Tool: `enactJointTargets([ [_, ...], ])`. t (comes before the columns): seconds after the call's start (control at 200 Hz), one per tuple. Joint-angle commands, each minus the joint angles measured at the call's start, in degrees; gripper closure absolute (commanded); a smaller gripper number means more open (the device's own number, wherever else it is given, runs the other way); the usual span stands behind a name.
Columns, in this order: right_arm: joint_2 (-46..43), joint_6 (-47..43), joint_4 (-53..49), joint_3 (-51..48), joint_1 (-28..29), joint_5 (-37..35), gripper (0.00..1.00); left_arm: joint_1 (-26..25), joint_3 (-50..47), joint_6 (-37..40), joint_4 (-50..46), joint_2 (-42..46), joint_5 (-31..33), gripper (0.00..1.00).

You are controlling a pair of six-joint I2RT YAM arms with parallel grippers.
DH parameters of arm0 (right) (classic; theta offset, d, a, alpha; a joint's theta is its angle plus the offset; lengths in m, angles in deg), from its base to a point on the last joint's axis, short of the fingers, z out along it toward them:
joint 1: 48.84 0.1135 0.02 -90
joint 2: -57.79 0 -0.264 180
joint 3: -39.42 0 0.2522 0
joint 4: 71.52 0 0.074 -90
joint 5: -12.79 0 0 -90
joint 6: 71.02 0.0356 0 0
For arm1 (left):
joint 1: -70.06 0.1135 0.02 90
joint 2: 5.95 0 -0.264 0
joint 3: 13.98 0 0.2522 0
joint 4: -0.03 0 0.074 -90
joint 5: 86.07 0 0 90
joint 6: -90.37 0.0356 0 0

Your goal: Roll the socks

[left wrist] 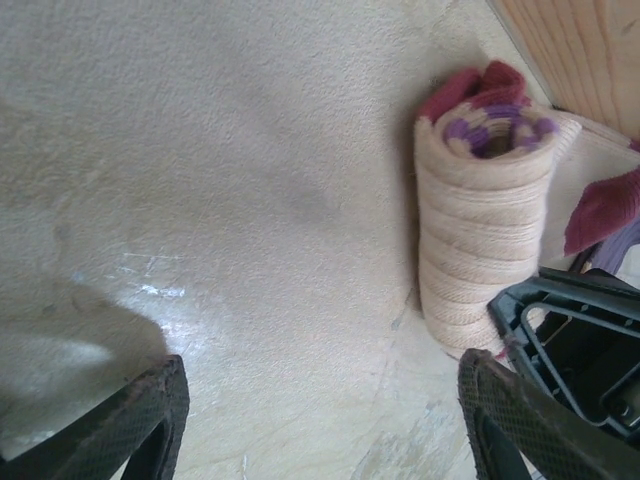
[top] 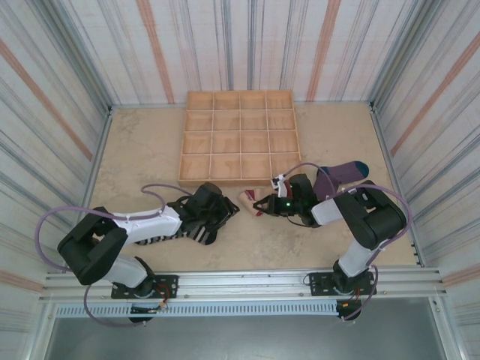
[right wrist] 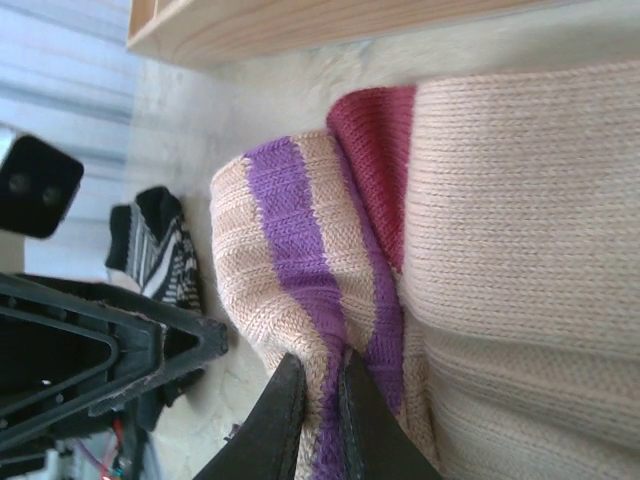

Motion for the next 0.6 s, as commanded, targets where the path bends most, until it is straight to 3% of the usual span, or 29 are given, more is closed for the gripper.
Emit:
enactJointTargets([
  [0.0, 2.84, 7.90, -1.81, -3.07, -2.74, -0.23, 1.00, -0.32, 1.35, 1.55, -1.25, 0.29, 0.95, 0.29],
  [0.2, 4.90, 12.23, -1.90, -5.06, -7.69, -0.38, 1.00, -0.41, 2.86, 2.37, 0.63, -2.03, 0.47, 0.33],
  [0.596, 7.59, 12.11, -3.60, -6.62, -8.97, -1.57, 1.00, -0.41, 13.28, 8.23, 5.16, -12.87, -0.17, 0.37],
])
